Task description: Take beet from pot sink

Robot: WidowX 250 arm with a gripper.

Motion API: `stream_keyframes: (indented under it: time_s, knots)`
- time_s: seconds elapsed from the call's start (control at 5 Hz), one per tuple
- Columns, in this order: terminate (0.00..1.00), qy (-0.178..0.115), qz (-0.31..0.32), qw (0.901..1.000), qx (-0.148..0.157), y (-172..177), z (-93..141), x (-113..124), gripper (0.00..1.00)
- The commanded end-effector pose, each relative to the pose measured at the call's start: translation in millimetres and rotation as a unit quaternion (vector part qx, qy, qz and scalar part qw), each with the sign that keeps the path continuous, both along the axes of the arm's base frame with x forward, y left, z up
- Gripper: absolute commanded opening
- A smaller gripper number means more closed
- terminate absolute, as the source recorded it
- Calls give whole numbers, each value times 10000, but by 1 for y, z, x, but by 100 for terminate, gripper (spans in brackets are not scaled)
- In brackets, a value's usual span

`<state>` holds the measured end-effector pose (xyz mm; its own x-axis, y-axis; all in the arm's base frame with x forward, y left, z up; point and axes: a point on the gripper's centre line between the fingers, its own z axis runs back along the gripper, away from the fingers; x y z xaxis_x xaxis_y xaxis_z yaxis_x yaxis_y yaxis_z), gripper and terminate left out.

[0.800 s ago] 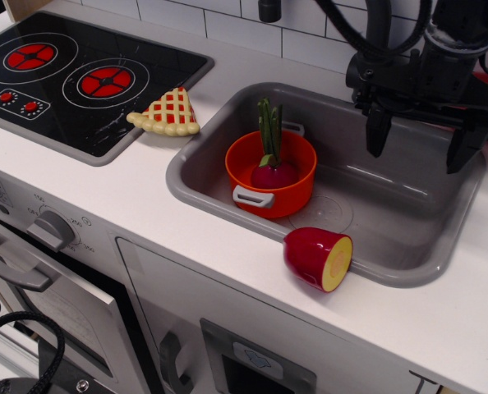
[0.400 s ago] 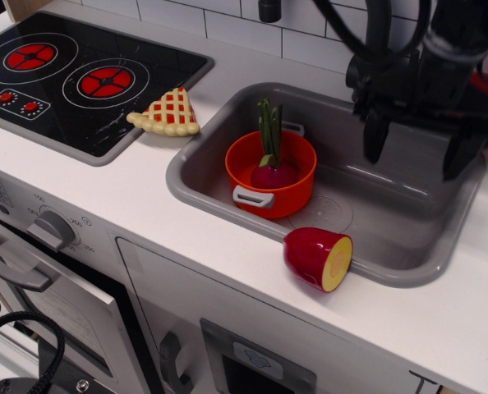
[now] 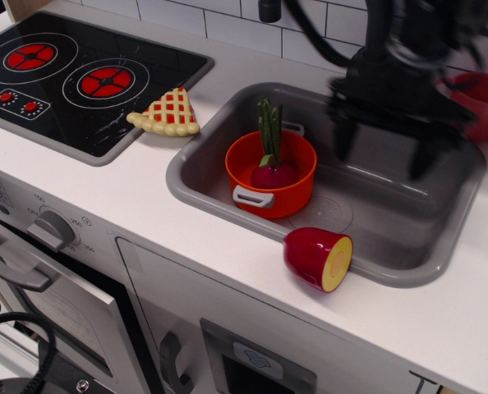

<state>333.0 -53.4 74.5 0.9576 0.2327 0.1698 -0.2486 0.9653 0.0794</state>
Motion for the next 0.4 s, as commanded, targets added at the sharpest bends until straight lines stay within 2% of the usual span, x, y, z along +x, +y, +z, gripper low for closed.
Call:
stream_keyframes:
  time_s: [0.0, 0.2]
  knots:
    - [0, -740, 233, 9970, 77, 70, 43, 13, 100]
    - [0, -602, 196, 9979, 145, 88, 45, 14, 100]
